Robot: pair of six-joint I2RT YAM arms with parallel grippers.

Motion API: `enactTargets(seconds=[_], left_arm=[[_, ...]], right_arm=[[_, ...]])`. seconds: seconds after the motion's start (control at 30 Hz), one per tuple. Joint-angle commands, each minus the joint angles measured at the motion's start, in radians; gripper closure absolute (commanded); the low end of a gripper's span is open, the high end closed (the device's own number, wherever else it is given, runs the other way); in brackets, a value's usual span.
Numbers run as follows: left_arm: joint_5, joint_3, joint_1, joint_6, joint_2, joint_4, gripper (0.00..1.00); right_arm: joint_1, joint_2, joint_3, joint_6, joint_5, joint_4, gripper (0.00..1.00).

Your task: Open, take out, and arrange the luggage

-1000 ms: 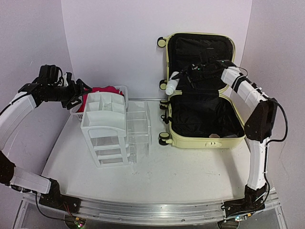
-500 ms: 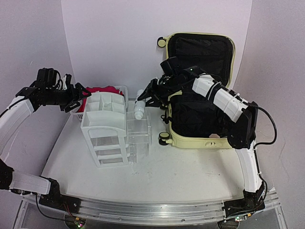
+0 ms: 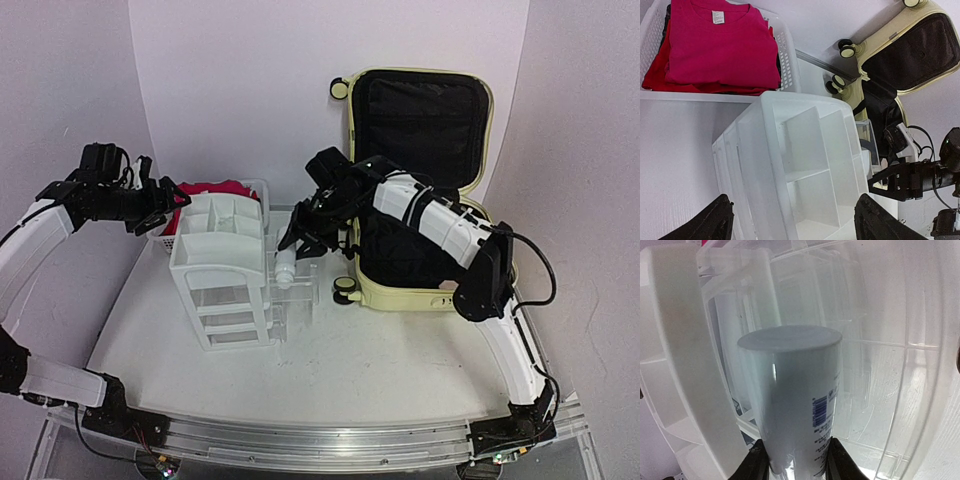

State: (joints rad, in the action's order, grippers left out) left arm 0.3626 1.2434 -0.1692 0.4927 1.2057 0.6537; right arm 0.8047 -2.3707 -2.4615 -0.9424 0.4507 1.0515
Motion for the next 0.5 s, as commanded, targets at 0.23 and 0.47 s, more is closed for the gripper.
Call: enactTargets(seconds=[0.23, 0.47], left_arm=[[-0.021, 0.068, 0.001, -0.013, -0.007, 0.002, 0.15], [-0.013, 0.103, 0.000, 0.013, 0.039, 0.018, 0.15]], right_arm=[[0.009, 0.045, -0.178, 0.100, -0.019, -0.023, 0.15], [-0.058, 0.202, -0.126, 0.231, -0.075, -0.034, 0.03]])
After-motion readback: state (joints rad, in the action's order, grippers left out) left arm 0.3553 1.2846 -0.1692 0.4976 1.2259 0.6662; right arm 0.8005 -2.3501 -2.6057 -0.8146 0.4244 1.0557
